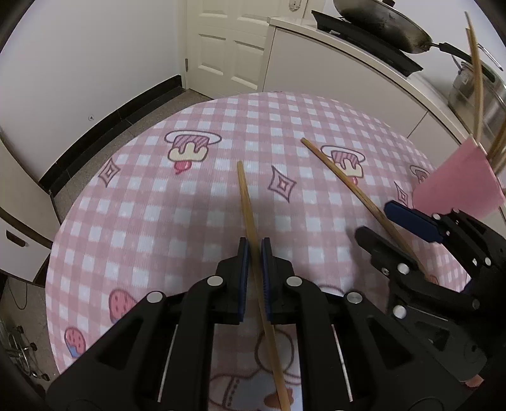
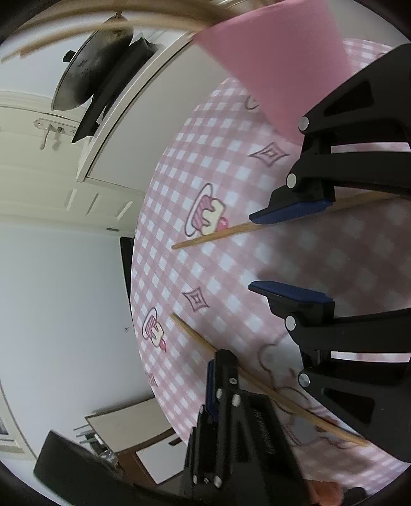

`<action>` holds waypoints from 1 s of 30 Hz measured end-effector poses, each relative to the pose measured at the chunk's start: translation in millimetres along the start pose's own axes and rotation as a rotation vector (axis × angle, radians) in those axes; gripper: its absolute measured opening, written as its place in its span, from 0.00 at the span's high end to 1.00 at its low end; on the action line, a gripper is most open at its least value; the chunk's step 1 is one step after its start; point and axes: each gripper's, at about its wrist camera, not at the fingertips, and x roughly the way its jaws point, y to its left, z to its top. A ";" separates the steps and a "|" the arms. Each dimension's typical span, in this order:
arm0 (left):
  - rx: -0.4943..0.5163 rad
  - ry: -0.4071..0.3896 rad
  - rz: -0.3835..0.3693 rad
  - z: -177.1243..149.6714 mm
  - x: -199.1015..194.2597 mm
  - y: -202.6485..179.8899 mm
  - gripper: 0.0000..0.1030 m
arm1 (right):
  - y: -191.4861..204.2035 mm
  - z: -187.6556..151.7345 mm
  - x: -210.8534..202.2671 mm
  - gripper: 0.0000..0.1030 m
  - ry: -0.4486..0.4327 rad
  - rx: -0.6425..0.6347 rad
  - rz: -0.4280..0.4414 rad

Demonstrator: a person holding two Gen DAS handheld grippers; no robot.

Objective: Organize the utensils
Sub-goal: 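Close the right tool on the other chopstick while the left tool holds its own, then lift both held chopsticks upright and carry them over the pink cup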

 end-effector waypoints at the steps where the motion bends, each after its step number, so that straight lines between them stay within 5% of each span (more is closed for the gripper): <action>1: 0.004 0.001 0.003 1.5 0.4 0.2 0.91 | -0.9 3.6 3.8 0.66 0.009 0.000 -0.011; 11: 0.015 0.011 0.013 19.9 10.5 0.8 0.90 | -11.6 23.9 29.4 0.67 0.092 0.037 0.042; 17: 0.020 0.000 0.020 21.2 11.7 0.3 0.90 | -4.3 27.2 30.8 0.90 0.106 0.036 0.065; 20: 0.022 -0.008 0.018 17.1 8.0 0.9 0.92 | -0.5 25.8 27.6 0.93 0.108 0.041 0.079; 30: 0.022 -0.117 -0.044 2.3 -50.3 1.2 0.94 | 9.1 19.8 -24.3 0.95 0.012 0.070 0.154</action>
